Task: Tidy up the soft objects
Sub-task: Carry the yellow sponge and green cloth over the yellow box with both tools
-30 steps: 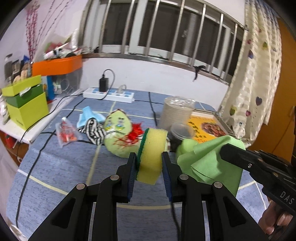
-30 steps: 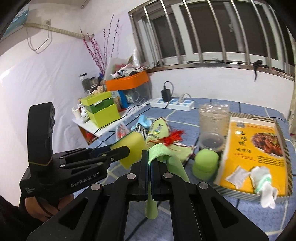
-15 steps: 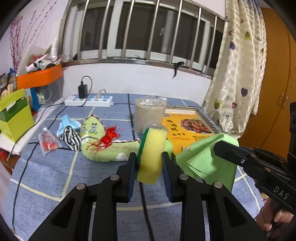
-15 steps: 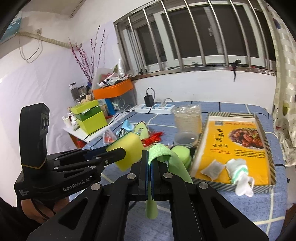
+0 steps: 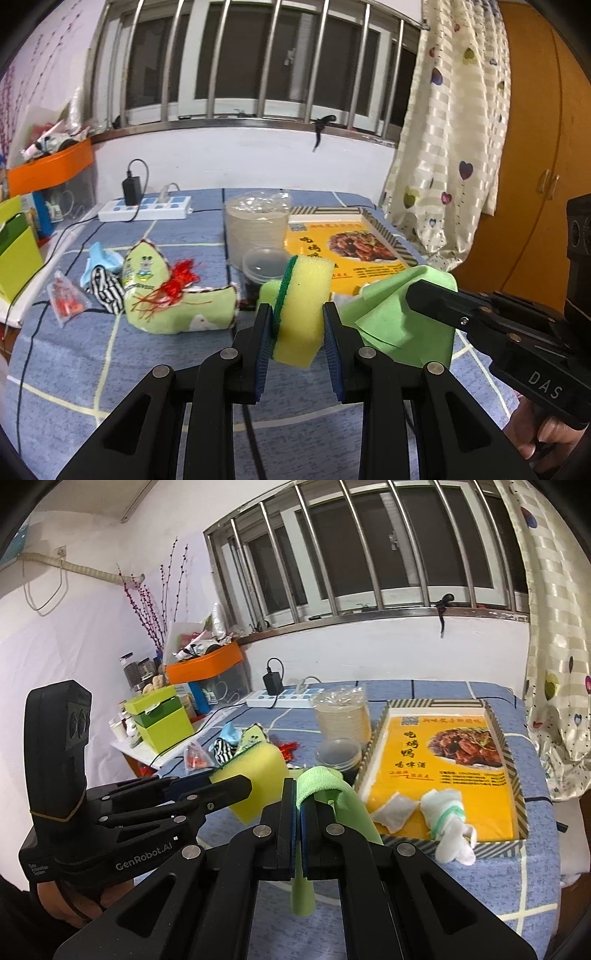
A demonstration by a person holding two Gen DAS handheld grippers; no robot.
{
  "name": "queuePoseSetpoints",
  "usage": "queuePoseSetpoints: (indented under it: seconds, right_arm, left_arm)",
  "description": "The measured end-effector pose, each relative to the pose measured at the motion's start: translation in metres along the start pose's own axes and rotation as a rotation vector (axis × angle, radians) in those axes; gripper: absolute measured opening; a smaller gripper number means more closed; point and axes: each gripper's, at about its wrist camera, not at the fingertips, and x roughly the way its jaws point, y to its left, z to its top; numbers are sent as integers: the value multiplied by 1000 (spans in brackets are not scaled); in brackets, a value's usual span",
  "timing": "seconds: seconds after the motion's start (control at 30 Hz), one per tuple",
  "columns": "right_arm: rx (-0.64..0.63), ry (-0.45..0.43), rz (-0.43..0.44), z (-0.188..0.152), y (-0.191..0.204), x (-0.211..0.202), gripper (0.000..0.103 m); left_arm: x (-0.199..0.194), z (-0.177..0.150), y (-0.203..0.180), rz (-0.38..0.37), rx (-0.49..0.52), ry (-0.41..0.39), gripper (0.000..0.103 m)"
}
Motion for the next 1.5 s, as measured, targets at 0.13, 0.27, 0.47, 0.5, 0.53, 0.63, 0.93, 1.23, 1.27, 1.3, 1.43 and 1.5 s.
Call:
queuePoseSetpoints:
  seconds: [0.13,0.27,0.47,0.5,0.53,0.63,0.93,1.23,1.27,1.3,1.43,1.5]
  right_arm:
    - [12,2,-12,-1,-8,-1,1]
    - [23,4,-23,-1,-17,-1,1]
    - [39,9,-41,-1,-29,-1,1]
    - [43,10,-45,-1,-32,-1,1]
    - [48,11,-51,0,-36,0,1]
    - [58,13,-64,0,-44,0,1]
    - [90,8,-112,6,-71,1,1]
    - [102,1,-132,18,-92,10,1]
    - [103,-1,-132,20,-94,11,1]
    - [103,-2,-132,21,-96,13,1]
    - [108,8,-137,23,-108,24,1]
    - [119,31,-143,20,-115,33,1]
  left_arm:
    - [7,1,-9,-18,15,11,26]
    - [15,3,-16,-30,27,21,26]
    - [29,6,-26,-46,41,38,26]
    - [32,6,-28,-49,44,41,26]
    - [35,6,-29,-52,47,45,26]
    - [43,8,-33,-61,52,51,26]
    - [68,18,-41,-90,58,66,26]
    - [95,29,-48,-110,65,80,26]
    - [98,30,-49,-112,65,82,26]
    - [102,31,-49,-112,65,83,26]
    - [120,32,-50,-111,61,104,26]
    - [130,30,-51,-110,60,125,26]
